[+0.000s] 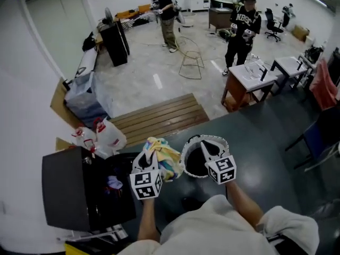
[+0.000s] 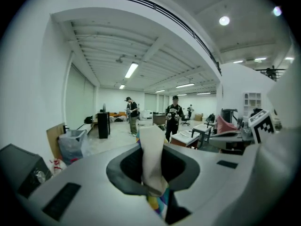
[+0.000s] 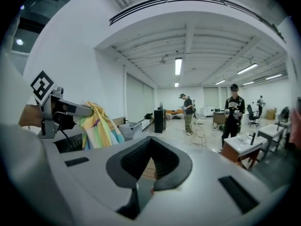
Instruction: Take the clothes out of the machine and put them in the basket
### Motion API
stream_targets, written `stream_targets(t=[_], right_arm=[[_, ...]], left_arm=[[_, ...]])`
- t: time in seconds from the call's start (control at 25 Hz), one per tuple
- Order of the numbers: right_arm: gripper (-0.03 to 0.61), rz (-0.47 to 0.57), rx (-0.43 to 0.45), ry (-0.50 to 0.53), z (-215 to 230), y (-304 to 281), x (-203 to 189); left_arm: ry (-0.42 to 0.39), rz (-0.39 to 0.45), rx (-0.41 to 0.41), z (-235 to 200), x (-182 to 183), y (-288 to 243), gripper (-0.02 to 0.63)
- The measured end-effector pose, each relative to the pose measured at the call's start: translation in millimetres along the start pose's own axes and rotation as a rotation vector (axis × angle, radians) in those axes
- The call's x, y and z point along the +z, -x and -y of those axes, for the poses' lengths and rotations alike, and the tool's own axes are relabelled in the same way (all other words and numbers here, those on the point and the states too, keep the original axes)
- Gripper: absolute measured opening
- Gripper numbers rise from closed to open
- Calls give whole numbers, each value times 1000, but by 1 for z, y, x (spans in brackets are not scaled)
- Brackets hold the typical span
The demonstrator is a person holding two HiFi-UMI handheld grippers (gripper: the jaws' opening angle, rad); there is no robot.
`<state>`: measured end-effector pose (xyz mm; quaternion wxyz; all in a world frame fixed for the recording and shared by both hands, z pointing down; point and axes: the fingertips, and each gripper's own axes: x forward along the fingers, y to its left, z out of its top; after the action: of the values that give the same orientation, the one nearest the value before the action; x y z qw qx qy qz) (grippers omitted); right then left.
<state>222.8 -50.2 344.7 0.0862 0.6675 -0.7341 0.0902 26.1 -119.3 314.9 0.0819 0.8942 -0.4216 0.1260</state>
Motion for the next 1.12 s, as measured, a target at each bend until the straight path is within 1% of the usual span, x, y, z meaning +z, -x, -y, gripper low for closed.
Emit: stream_targets(t=[0.2, 0.4, 0.56, 0.68, 0.8, 0.88, 0.96, 1.12], right_arm=[[22, -1, -161, -22, 61, 43, -10], [21, -14, -307, -60, 98, 83, -27], [23, -18, -381, -84, 123, 106, -33], [22, -30, -410, -93, 132, 112, -39], [23, -44, -422, -99, 136, 110, -49], [21, -54, -421, -107, 144, 107, -56], [23, -74, -413, -121, 151, 105, -67], [22, -134, -392, -151, 153, 102, -100]], left_arm=[[-64, 53, -170, 62, 44, -55, 69], [-119, 107, -317, 116, 87, -91, 69], [-137, 152, -396, 156, 121, -107, 67], [-122, 158, -440, 173, 132, -115, 67], [-114, 153, -468, 185, 125, -125, 69], [-112, 131, -475, 197, 109, -141, 69], [-109, 86, -474, 211, 82, -160, 69], [-91, -23, -461, 222, 4, -195, 69]])
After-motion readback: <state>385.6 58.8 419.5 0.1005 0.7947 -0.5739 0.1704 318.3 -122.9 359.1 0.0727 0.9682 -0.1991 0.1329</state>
